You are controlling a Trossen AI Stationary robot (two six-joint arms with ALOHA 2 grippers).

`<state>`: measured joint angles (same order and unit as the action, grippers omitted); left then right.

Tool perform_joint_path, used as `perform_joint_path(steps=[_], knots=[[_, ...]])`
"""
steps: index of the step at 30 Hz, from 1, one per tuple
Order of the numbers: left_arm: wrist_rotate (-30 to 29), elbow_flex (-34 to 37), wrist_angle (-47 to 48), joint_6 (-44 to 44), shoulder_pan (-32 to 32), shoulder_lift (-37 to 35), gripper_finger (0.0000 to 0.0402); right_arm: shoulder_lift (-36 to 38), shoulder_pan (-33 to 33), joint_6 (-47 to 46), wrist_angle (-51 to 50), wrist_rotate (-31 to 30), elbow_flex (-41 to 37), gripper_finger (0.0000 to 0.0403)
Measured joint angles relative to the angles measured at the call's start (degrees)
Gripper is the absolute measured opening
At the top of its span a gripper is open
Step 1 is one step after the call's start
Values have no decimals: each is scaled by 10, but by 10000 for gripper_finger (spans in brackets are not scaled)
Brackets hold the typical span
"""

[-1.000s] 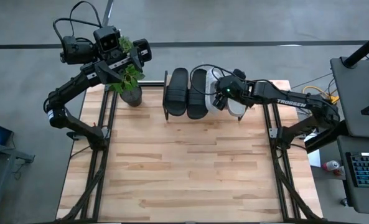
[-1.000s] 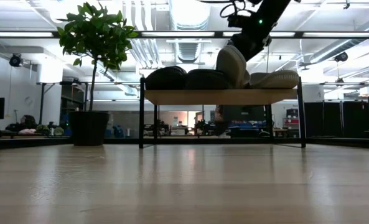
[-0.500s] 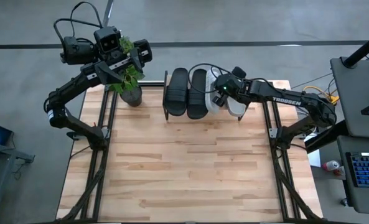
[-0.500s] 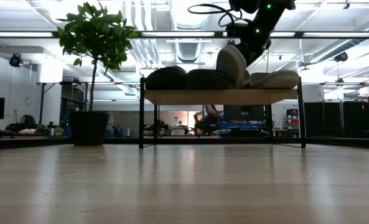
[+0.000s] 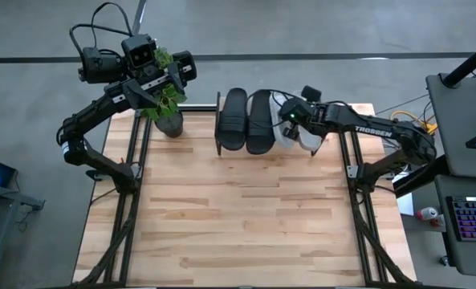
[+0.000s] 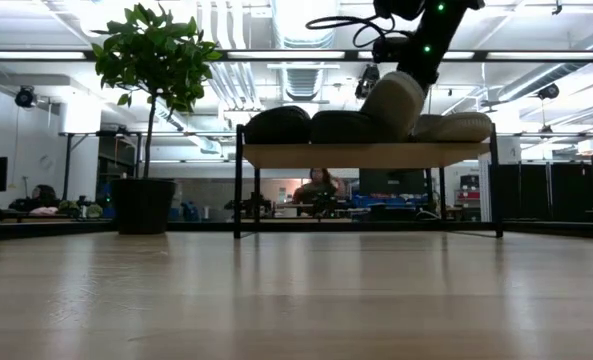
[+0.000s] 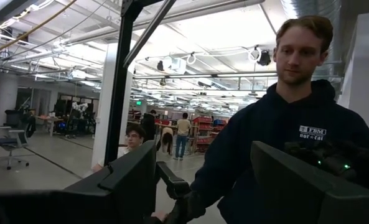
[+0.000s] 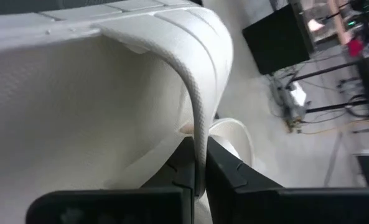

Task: Pick and place slides into the shelf
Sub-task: Put the gray slide on the shelf

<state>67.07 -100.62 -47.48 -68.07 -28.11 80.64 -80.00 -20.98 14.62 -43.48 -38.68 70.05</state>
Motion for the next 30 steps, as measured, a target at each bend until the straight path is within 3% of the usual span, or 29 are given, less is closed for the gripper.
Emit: perform_joint_path(steps=[15, 30], knots=[[0, 0, 1, 9, 1, 0, 247, 3, -3, 20, 4, -48, -1, 9], [0, 0, 1, 9, 17, 0, 247, -15, -8, -7, 5, -37, 0, 12]])
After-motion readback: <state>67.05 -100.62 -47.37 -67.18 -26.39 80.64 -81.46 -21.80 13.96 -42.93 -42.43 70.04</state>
